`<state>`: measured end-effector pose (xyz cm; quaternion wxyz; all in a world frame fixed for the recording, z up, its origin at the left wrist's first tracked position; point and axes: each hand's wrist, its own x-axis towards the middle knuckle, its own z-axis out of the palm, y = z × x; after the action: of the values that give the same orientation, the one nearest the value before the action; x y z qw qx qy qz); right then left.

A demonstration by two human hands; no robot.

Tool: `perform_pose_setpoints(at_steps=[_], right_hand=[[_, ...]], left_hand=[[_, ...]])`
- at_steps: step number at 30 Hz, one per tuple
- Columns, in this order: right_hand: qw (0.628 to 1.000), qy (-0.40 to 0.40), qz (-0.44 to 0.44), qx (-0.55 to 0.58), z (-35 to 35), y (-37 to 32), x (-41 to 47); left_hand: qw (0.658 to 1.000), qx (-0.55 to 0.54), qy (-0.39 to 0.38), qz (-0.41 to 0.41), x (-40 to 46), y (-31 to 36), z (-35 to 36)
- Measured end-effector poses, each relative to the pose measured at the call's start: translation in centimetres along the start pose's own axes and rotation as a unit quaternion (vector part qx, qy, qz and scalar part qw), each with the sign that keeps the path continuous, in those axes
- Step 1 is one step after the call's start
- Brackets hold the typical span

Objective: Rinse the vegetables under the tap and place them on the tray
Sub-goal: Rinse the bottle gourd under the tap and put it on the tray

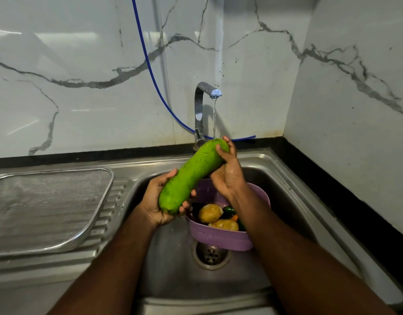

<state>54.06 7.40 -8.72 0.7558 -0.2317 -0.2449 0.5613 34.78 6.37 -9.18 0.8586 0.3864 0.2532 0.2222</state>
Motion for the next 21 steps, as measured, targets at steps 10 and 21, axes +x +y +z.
perform_pose_setpoints(at_steps=[10, 21], right_hand=[[0.991, 0.087, 0.098, -0.031, 1.1, -0.7, 0.1], [0.757, 0.032, -0.270, -0.594, 0.6, 1.7, 0.3]], left_hand=[[1.000, 0.022, 0.005, -0.003, 0.1, -0.1, -1.8], [0.911, 0.327, 0.209, 0.139, 2.6, -0.7, 1.5]])
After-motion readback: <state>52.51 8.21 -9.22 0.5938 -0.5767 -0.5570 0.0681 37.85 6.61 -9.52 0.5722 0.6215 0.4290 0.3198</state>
